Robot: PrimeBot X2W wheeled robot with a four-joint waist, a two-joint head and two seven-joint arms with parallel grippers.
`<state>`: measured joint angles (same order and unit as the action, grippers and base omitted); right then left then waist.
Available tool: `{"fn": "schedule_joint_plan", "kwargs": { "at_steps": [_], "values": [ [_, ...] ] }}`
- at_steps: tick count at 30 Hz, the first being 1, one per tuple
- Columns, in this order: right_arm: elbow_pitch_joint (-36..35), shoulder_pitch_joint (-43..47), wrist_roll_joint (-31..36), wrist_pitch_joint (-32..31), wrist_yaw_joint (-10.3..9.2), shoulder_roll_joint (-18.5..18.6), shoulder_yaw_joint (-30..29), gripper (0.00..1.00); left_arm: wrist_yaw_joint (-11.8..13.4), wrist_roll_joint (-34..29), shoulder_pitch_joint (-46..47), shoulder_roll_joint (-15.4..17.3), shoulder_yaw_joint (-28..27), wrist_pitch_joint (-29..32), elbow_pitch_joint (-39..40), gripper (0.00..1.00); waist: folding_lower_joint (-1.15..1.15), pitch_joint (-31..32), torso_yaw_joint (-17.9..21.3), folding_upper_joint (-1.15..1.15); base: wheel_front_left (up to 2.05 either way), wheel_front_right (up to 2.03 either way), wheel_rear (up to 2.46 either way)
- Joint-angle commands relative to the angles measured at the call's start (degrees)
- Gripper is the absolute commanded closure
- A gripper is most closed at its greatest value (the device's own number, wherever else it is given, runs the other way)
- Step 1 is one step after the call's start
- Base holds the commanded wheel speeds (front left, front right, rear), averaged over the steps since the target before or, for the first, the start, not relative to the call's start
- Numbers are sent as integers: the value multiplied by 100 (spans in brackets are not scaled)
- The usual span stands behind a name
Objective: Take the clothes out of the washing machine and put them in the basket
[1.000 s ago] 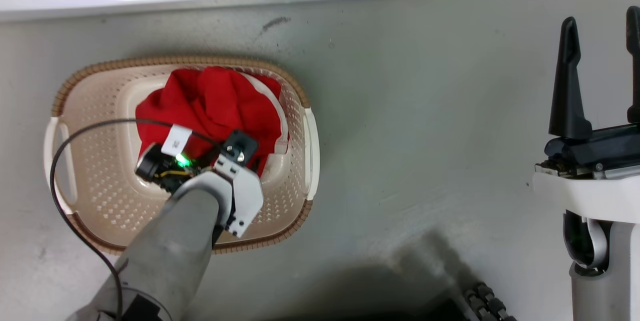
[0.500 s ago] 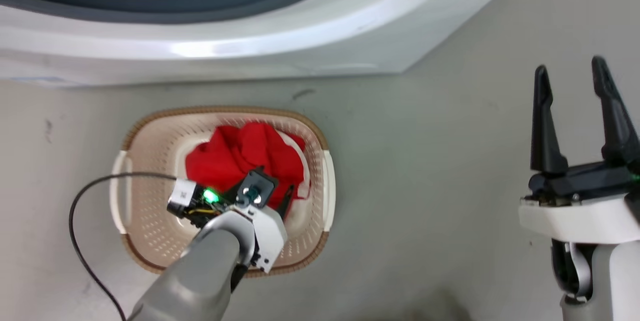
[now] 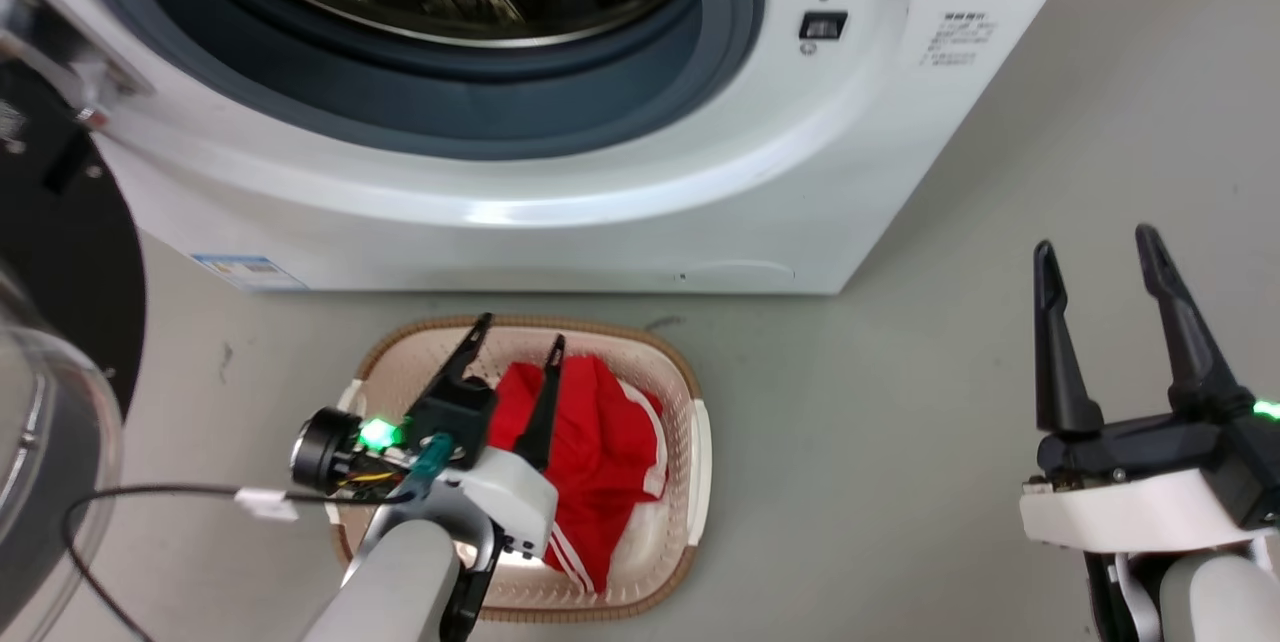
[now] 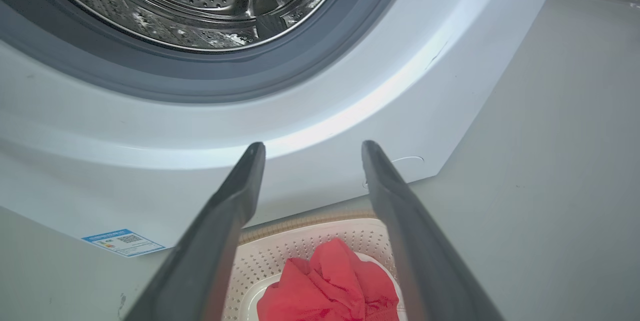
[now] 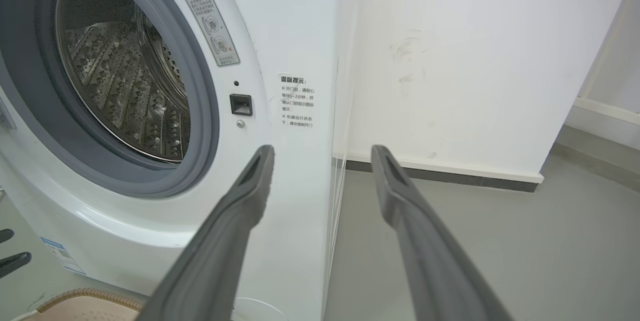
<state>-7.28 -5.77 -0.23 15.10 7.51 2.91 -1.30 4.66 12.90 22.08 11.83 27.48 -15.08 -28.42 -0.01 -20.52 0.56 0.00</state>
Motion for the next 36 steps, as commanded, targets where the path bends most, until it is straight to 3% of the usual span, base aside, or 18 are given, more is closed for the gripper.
{"fn": "schedule_joint_plan", "kwargs": {
  "at_steps": [1,4,5,9,16,36],
  "values": [
    [18,79,39,9,-4,-6,3,0,51,-32,-135,-22,-97,-13,140,0,1,238,-84,0,0,0,0],
    [46,196,33,9,-4,-6,7,0,159,-98,-469,-76,-481,-13,645,0,1,469,-99,0,0,0,0],
    [69,319,11,10,-4,-6,7,0,244,-181,-791,-157,-858,-13,1103,0,1,675,-104,0,0,0,0],
    [75,467,-10,9,-4,-7,9,0,328,-337,-1194,-288,-1280,-12,1643,0,1,920,-103,0,0,0,0],
    [105,703,-71,9,-4,-6,-11,0,241,-631,-1765,-457,-1766,-12,2266,0,1,1272,-104,0,0,0,0],
    [242,1272,-251,9,-4,-6,117,0,49,-925,-2698,-801,-2496,-14,2623,0,1,1932,51,0,0,0,0]
  ]
}}
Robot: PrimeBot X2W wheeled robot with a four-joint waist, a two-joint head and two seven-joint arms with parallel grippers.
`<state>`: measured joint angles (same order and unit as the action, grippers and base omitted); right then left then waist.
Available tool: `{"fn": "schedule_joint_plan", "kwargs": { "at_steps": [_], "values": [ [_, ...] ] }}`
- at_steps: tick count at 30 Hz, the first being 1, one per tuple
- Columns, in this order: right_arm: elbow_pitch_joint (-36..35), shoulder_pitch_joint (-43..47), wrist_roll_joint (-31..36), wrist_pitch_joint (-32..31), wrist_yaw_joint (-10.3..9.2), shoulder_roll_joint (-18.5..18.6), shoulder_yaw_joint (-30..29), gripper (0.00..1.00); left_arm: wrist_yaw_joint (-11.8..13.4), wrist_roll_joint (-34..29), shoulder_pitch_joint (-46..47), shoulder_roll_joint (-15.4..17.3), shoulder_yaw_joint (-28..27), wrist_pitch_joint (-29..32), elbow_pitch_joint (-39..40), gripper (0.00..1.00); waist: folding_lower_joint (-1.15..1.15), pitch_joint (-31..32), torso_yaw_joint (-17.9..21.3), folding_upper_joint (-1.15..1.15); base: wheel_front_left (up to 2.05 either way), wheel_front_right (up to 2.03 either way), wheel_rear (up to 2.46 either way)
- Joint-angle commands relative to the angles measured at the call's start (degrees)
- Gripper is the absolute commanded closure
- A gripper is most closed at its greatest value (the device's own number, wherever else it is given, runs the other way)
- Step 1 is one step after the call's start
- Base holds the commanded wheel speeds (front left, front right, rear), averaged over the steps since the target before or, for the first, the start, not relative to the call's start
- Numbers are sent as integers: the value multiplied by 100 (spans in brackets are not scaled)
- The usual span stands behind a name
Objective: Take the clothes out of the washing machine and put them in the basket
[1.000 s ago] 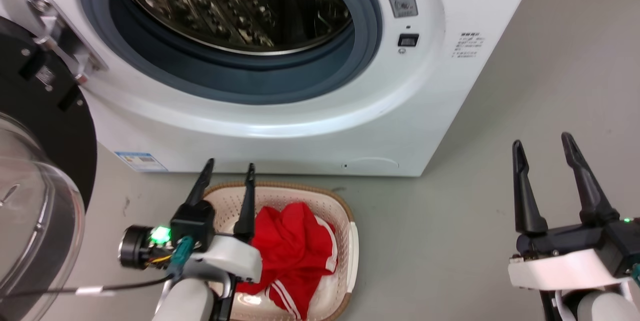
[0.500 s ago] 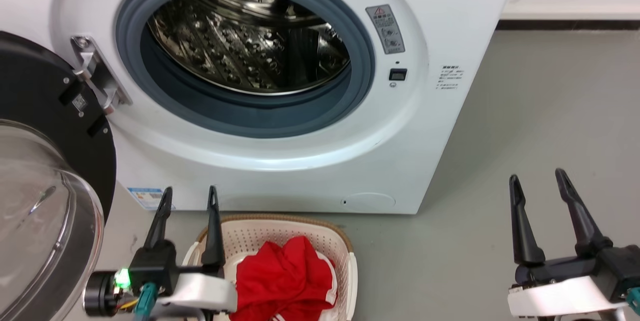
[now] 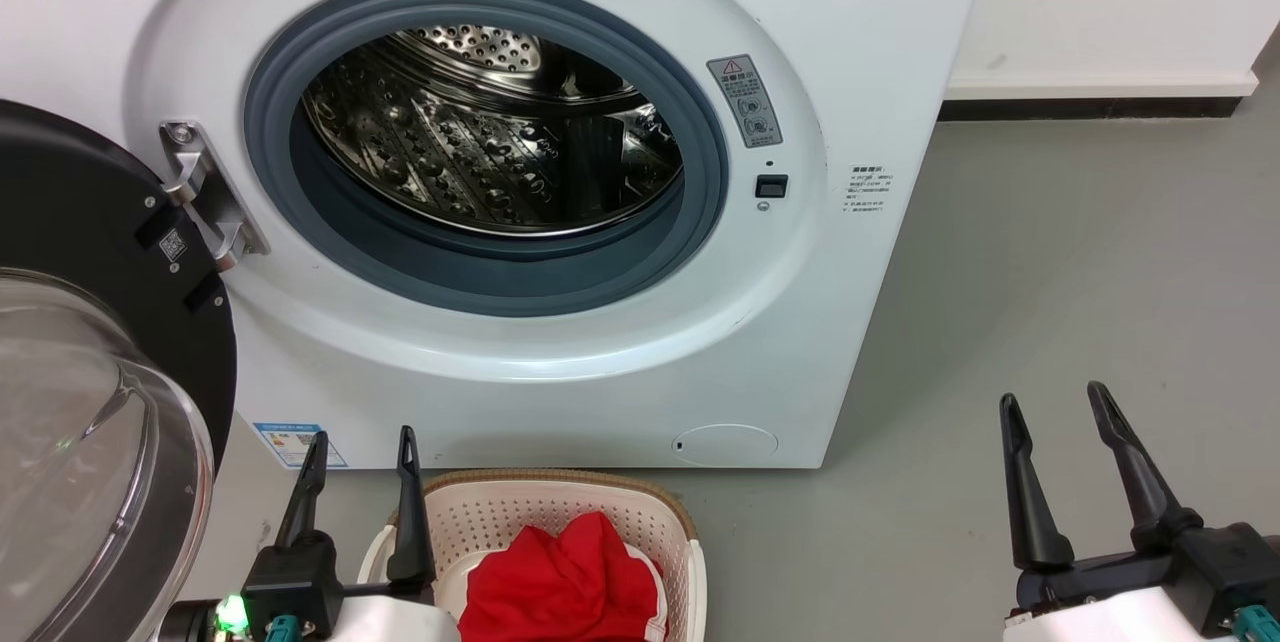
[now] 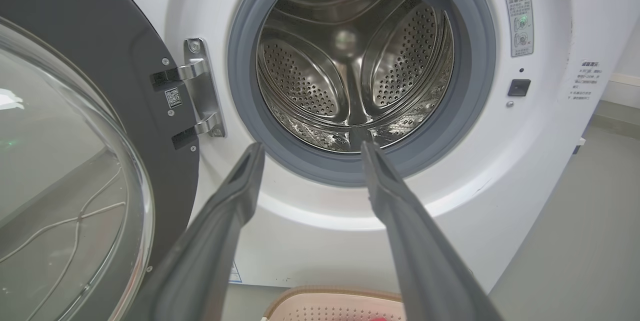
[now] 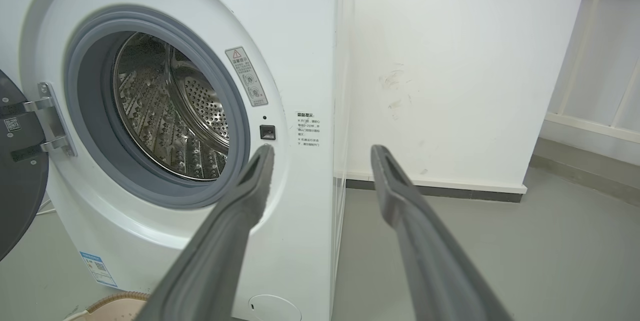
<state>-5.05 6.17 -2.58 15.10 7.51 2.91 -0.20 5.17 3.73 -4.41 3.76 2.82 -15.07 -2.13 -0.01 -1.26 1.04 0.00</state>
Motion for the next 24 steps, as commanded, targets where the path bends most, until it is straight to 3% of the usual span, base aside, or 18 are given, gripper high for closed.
{"fn": "schedule_joint_plan", "kwargs": {
  "at_steps": [1,6,7,11,13,24],
  "values": [
    [24,80,-22,9,-4,-6,13,0,-9,-21,-64,-3,-42,-15,-18,0,1,17,7,0,0,0,0],
    [34,100,-32,9,-4,-6,31,0,-8,-88,-83,-39,-80,-15,-64,0,1,54,7,0,0,0,0],
    [34,21,-21,-1,1,0,30,100,-14,-59,-21,-36,-80,0,-77,100,1,55,7,0,0,0,0],
    [181,44,-175,-12,1,1,53,100,-33,90,-35,-53,-92,51,-261,100,1,56,7,0,0,0,0],
    [364,-105,-1239,-187,1,74,55,100,-169,1063,99,-57,-193,293,-367,100,1,60,-1,0,0,0,0],
    [587,-285,-2402,-389,0,136,53,100,-326,2154,238,-61,-294,549,-473,100,1,64,-9,0,0,0,0]
  ]
}}
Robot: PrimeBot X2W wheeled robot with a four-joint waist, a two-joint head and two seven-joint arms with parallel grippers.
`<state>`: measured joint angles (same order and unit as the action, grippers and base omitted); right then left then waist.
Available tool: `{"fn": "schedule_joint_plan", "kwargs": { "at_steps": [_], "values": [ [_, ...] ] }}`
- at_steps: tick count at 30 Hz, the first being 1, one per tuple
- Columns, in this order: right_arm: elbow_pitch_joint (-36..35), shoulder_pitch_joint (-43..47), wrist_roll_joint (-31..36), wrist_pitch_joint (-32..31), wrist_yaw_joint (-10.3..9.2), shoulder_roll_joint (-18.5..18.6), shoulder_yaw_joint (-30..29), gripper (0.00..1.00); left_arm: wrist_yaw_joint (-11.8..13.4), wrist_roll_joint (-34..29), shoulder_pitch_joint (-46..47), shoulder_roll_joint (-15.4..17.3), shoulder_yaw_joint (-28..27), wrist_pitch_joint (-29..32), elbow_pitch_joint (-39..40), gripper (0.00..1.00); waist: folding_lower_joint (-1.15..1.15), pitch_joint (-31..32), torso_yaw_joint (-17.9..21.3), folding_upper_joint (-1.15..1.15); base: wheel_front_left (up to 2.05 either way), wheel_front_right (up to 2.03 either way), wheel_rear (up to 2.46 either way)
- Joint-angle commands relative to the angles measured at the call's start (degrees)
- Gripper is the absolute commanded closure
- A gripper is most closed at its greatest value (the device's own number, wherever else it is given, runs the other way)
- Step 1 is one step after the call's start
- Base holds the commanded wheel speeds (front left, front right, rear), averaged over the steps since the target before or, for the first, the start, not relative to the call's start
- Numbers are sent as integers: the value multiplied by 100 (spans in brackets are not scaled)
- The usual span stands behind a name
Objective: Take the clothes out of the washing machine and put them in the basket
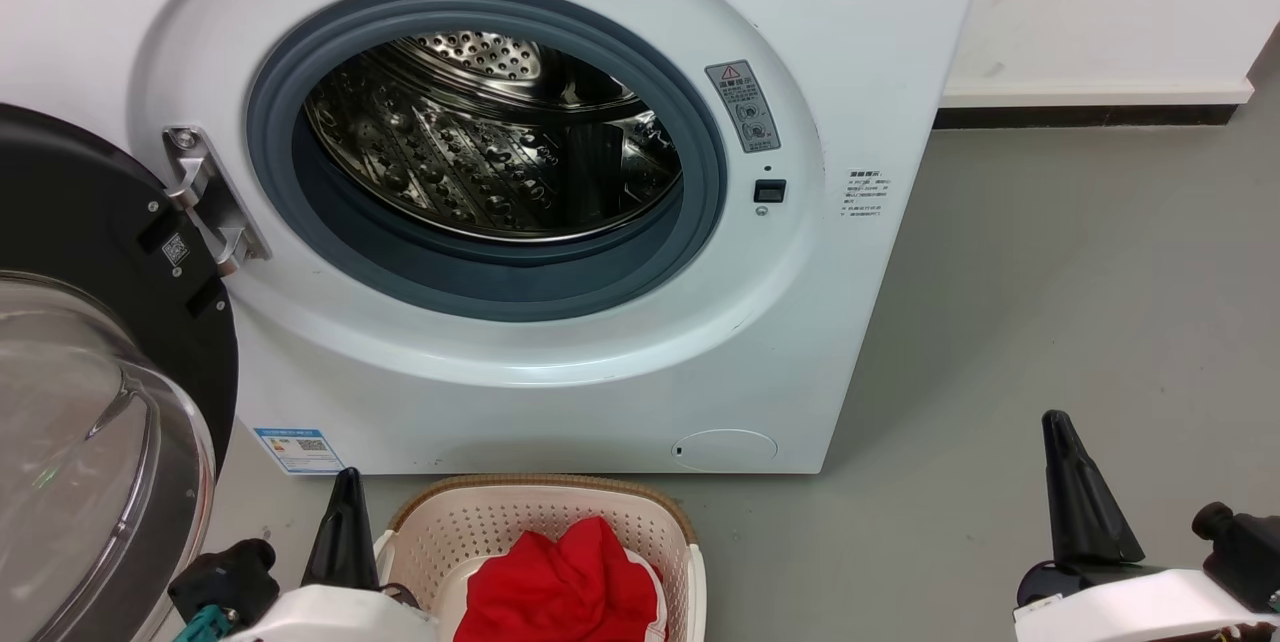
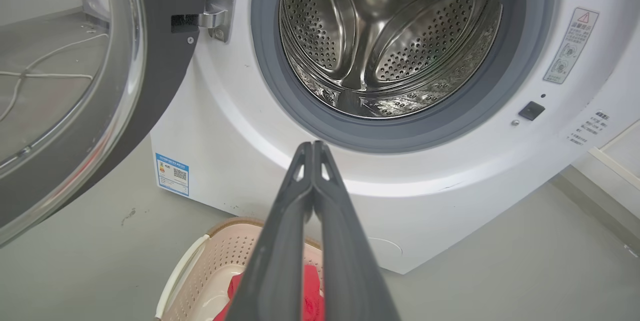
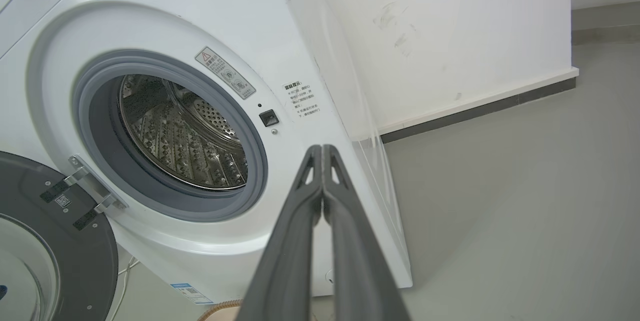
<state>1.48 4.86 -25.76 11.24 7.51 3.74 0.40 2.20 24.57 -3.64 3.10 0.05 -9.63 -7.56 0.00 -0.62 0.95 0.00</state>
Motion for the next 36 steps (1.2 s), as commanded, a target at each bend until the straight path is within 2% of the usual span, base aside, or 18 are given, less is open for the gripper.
{"fn": "schedule_joint_plan", "kwargs": {
  "at_steps": [1,36],
  "values": [
    [-46,-169,-191,-22,0,57,-9,100,-42,172,173,5,-26,30,61,100,0,0,-1,0,0,0,0],
    [533,-607,-3313,-675,-1,138,-130,100,-476,3192,573,-8,-324,758,-257,100,0,15,-33,0,0,0,0]
  ]
}}
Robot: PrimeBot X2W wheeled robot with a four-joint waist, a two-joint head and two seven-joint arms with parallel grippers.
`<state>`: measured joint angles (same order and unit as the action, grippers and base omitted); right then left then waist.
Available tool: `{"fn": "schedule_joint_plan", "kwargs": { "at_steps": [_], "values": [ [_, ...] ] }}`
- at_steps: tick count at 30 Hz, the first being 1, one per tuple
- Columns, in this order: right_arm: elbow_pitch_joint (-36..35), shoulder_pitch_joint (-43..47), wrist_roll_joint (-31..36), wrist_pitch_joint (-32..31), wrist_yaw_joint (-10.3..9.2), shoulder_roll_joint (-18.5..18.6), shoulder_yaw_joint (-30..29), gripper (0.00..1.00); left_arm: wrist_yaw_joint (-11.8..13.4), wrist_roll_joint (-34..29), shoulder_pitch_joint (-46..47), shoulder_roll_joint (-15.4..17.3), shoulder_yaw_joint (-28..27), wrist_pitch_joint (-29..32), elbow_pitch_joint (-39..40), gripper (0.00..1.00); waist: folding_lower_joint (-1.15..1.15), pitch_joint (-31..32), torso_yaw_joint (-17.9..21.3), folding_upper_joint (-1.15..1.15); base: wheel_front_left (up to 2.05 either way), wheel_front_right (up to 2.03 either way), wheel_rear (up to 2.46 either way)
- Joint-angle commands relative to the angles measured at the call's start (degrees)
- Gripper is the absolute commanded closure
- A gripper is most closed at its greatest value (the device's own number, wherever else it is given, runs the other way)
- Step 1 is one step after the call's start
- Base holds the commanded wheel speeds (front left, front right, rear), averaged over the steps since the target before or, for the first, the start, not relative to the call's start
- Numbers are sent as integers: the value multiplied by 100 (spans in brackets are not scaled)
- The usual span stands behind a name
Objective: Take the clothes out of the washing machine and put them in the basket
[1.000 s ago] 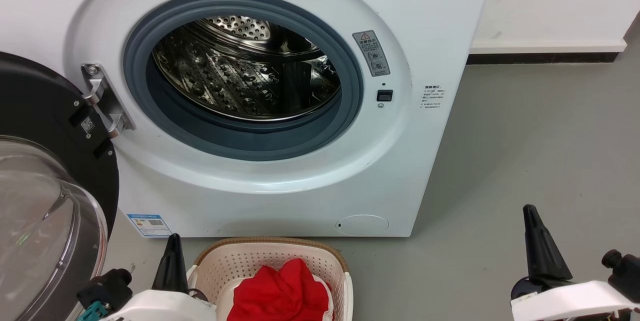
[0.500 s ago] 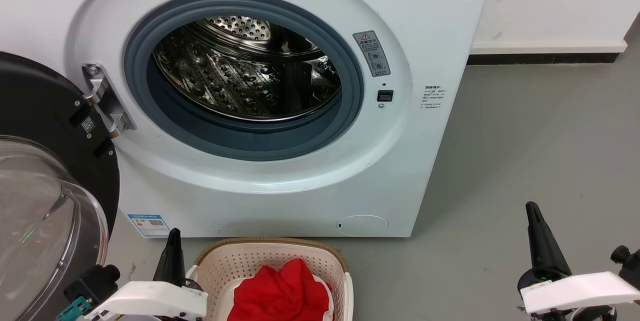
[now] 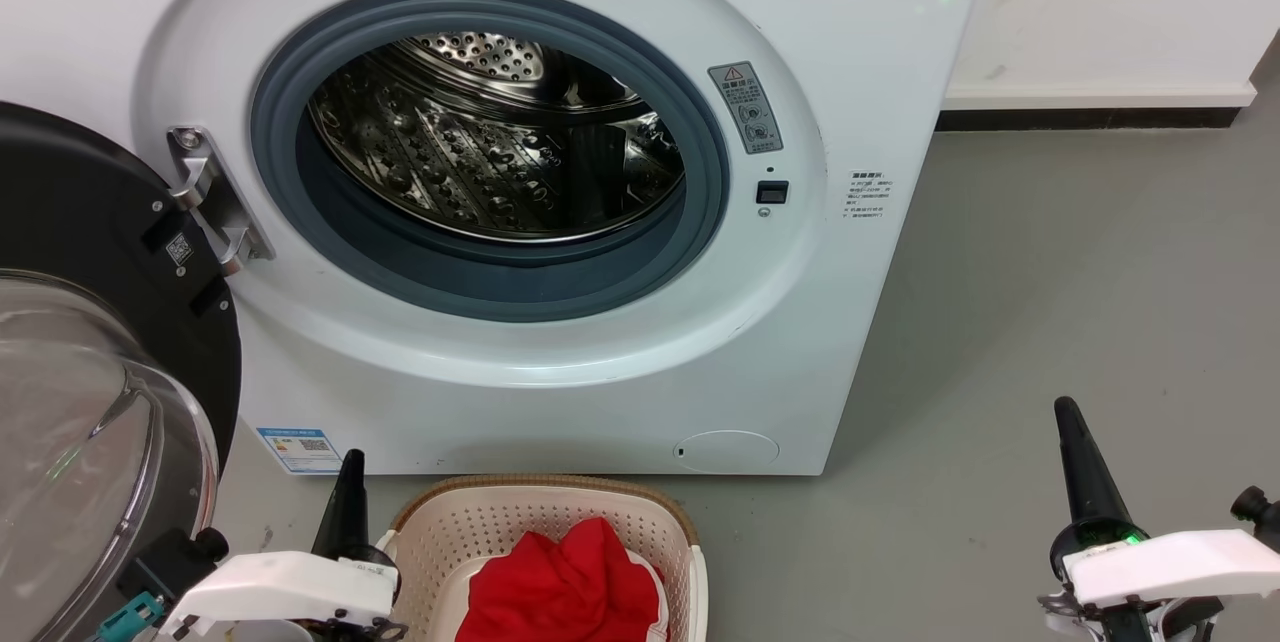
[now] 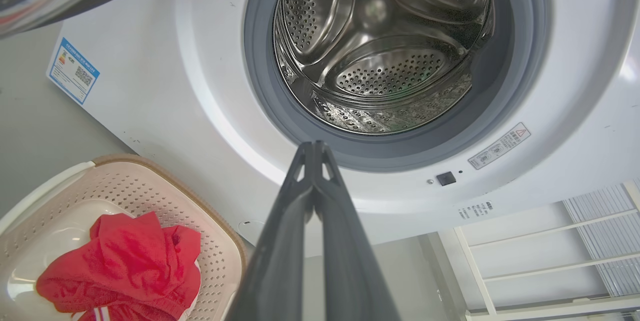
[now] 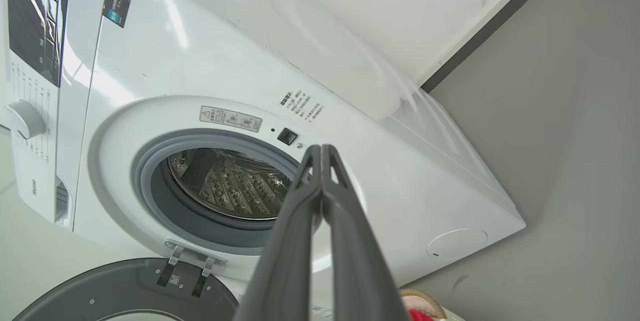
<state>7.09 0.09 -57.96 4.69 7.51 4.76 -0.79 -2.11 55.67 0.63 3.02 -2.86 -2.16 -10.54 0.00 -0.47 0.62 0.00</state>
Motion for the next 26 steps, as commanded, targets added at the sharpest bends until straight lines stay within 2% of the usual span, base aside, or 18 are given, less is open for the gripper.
{"fn": "schedule_joint_plan", "kwargs": {
  "at_steps": [1,26],
  "values": [
    [-16,-142,-162,-30,-1,36,-16,100,-56,151,155,1,-40,29,33,100,0,0,-1,0,0,0,0],
    [292,-368,-1706,-414,-2,30,-140,100,-272,1696,354,-8,-192,408,-136,100,0,11,-23,0,0,0,0]
  ]
}}
